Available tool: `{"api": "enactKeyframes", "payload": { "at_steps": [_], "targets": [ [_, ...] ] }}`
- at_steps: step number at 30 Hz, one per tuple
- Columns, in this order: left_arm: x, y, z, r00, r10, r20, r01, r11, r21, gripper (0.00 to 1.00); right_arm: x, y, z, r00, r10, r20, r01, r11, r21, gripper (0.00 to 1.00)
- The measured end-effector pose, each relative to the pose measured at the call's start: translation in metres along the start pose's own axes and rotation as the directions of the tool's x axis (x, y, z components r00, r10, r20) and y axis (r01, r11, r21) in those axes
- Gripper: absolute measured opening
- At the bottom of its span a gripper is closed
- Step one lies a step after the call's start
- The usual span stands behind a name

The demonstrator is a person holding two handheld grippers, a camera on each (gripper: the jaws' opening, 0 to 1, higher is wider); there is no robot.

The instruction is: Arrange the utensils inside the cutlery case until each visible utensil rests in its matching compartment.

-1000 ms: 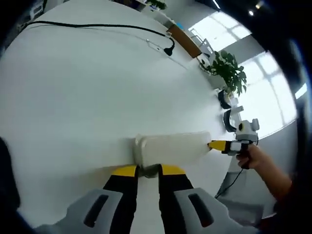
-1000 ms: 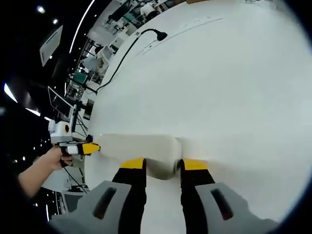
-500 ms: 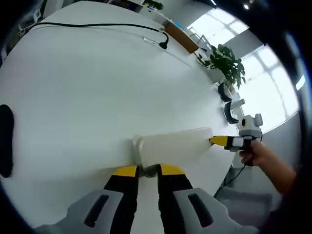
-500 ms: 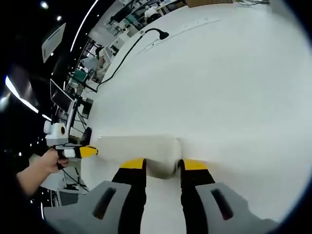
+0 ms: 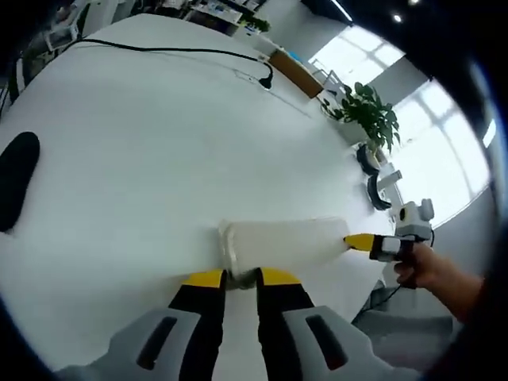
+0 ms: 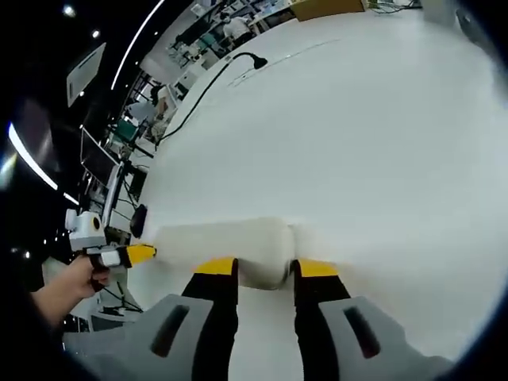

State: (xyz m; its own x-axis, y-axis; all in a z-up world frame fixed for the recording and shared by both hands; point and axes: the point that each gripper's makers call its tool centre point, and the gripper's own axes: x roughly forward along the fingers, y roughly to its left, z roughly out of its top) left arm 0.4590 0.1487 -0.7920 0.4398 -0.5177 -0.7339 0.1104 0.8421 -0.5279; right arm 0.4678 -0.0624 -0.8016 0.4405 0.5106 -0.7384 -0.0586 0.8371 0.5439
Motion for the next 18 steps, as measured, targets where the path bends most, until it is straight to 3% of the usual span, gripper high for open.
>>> {"api": "enactKeyframes", "payload": {
  "at_steps": [12,18],
  "targets": [
    [0.0007,0.0069,0.0025,0.997,-0.001,0.079,0.005,0.999,-0.049,0.15,0.0046,-0.0057,0.0034,1.000,-0.007,0.021,0.007,1.000,0.001,0.27],
    [0.0013,0.0074,0.0023,0.997,0.018,0.073,-0.015,0.999,-0.035,0.15,0.0048,-0.0028,0.0050,1.000,-0.025,0.018,0.025,0.999,-0.047,0.27]
  ]
}}
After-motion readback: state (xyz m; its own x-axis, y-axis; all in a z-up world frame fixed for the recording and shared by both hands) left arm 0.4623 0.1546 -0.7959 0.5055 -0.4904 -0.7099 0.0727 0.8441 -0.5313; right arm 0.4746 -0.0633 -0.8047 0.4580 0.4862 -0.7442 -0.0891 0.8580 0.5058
